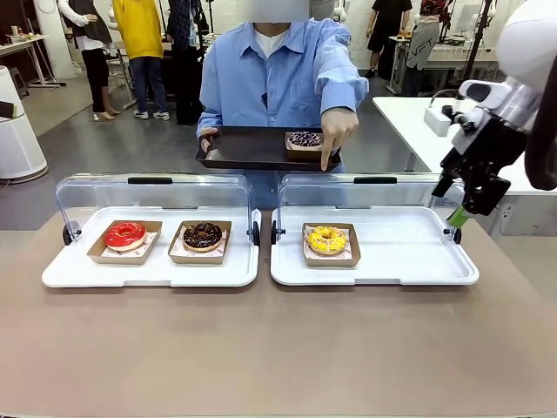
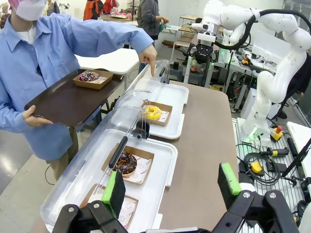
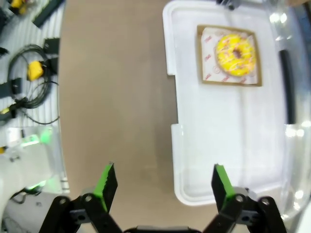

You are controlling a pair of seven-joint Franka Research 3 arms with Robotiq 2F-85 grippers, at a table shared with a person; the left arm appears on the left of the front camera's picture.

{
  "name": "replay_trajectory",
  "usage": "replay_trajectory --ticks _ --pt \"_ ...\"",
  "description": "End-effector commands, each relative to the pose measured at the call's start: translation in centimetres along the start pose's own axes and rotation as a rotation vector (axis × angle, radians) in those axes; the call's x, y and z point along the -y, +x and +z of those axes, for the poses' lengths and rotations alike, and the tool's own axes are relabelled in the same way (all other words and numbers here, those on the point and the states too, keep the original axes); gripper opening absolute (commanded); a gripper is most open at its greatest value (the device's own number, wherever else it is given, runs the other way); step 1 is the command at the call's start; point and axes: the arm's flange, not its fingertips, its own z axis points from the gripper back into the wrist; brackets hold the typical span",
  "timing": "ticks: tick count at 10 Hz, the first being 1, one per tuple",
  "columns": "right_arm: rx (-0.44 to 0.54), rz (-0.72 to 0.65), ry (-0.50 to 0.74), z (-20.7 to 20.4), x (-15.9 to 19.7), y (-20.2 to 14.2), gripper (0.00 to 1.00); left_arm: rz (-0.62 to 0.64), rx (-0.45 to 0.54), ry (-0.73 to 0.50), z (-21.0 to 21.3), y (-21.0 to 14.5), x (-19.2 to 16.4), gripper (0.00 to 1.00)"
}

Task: Provide the desired donut to the person.
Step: Pick up and lift the Paper togo box containing the Donut pointed at by the person.

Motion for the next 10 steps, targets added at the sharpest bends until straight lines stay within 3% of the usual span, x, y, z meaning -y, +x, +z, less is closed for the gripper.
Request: replay_trajectory --ticks 1,6,10 --pt "-0.098 -0.058 0.015 -2.7 -0.2 3.9 1.0 -0.006 0.009 0.0 0.2 0.1 0.1 1.0" --pt "-0.227 -0.102 0.0 -9.5 2.1 11.3 1.0 -0.006 0.009 0.0 0.2 0.1 0.1 1.0" --pt "-0.22 -0.112 0.015 -11.1 4.3 12.4 1.0 -0.006 0.009 0.0 0.2 0.1 0.1 1.0"
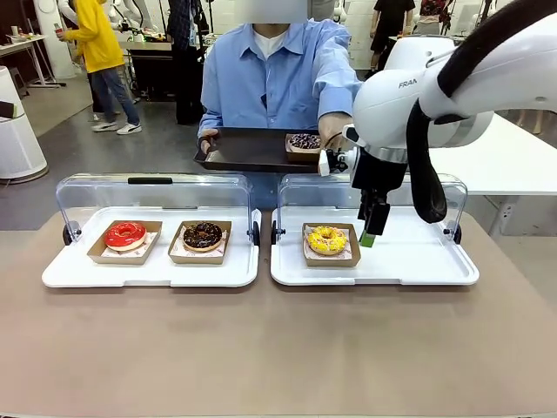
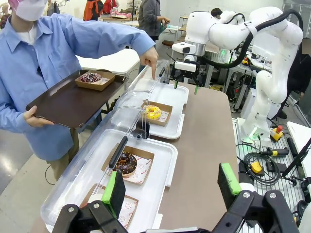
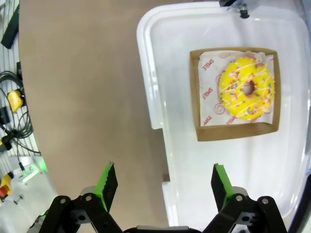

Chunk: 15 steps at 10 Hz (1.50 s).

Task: Provide the desired donut to the person.
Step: Pick up and lift the Paper togo box containing the Donut pointed at by the person.

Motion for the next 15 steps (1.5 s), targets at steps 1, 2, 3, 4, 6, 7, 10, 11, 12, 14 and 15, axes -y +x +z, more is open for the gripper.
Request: replay_trajectory --ticks 1,2,3,4,6,7,10,11,12,14,15 --pt "-0.003 0.003 -0.002 0.1 -0.6 -0.3 1.0 -0.005 0.009 0.0 0.2 0.1 0.1 1.0" --pt "-0.003 0.003 -0.002 0.1 -0.6 -0.3 1.0 -0.005 0.009 0.0 0.2 0.1 0.1 1.0" --pt "-0.003 0.003 -0.002 0.1 -0.6 -0.3 1.0 -0.005 0.009 0.0 0.2 0.1 0.1 1.0" --pt "-0.003 0.003 -0.002 0.1 -0.6 -0.3 1.0 -0.005 0.009 0.0 0.2 0.1 0.1 1.0" --pt "-0.003 0.003 -0.002 0.1 -0.6 -0.3 1.0 -0.005 0.009 0.0 0.2 0.1 0.1 1.0" --pt "0.001 0.001 -0.003 0.2 -0.1 0.0 1.0 -0.005 0.009 0.0 0.2 0.1 0.1 1.0" --pt "-0.033 0.096 0.011 -2.7 0.2 1.2 1.0 -0.005 0.009 0.0 0.2 0.1 0.1 1.0" --pt "-0.058 0.116 0.019 -3.9 0.3 1.7 1.0 -0.005 0.009 0.0 0.2 0.1 0.1 1.0" --pt "-0.069 0.128 0.029 -4.8 0.4 2.0 1.0 -0.005 0.009 0.0 0.2 0.1 0.1 1.0" --pt "-0.066 0.124 0.033 -5.8 1.1 2.2 1.0 -0.005 0.009 0.0 0.2 0.1 0.1 1.0" --pt "-0.065 0.122 0.033 -6.2 1.1 2.0 1.0 -0.005 0.009 0.0 0.2 0.1 0.1 1.0"
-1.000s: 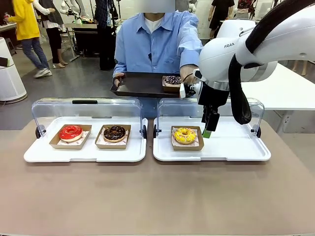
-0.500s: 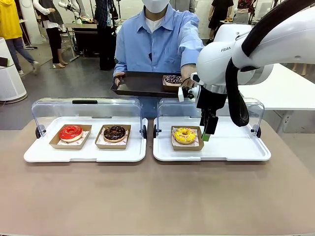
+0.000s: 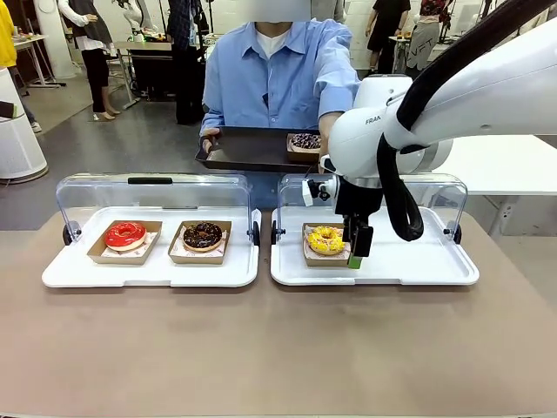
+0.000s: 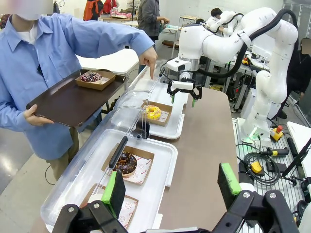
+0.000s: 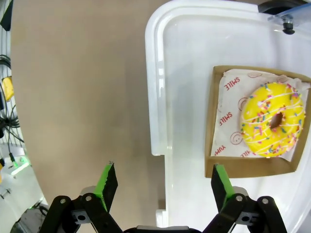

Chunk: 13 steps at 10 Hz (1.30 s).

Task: Provide the desired donut to the person.
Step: Pick up and lift the Paper togo box containing the Donut pointed at by the person.

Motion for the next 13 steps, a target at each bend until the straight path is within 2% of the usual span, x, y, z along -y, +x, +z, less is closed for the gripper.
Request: replay_trajectory --ticks 1,4,13 --pt "-0.007 0.013 -0.039 -0.4 0.7 -0.2 1.0 -0.005 0.009 0.0 0.2 0.1 0.1 1.0" --pt "0.001 0.028 -0.089 -1.3 0.7 -0.7 1.0 -0.005 0.009 0.0 0.2 0.1 0.1 1.0" --pt "0.005 -0.003 -0.093 -3.6 3.6 -2.3 1.0 -0.005 0.009 0.0 0.2 0.1 0.1 1.0"
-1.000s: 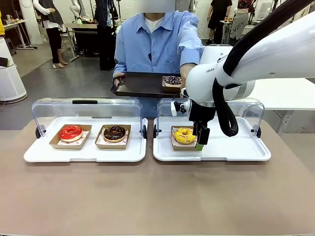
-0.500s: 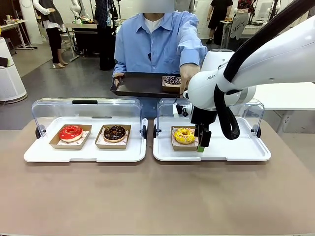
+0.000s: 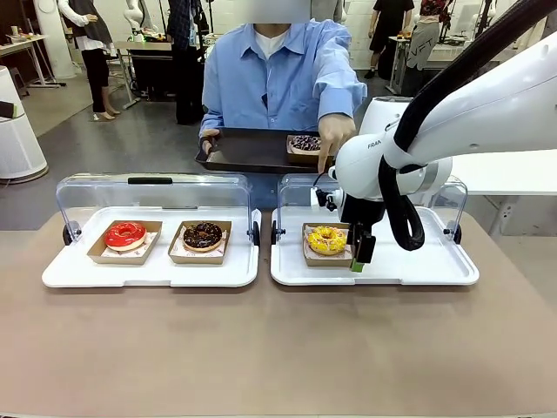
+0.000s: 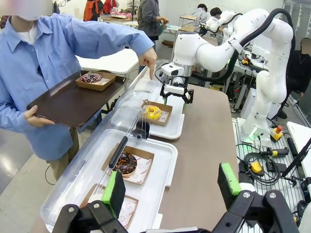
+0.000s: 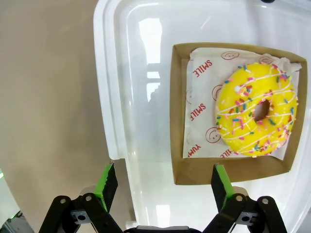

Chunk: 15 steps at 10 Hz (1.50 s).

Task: Provide the desired donut to the person.
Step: Pick up and lift the Paper togo box containing the Donut pointed at by the person.

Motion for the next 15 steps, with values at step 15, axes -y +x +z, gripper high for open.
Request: replay_trajectory --ticks 15 --pt "-0.016 0.022 -0.017 -3.1 1.6 -0.1 1.0 -0.005 0.009 0.0 0.2 0.1 0.1 1.0"
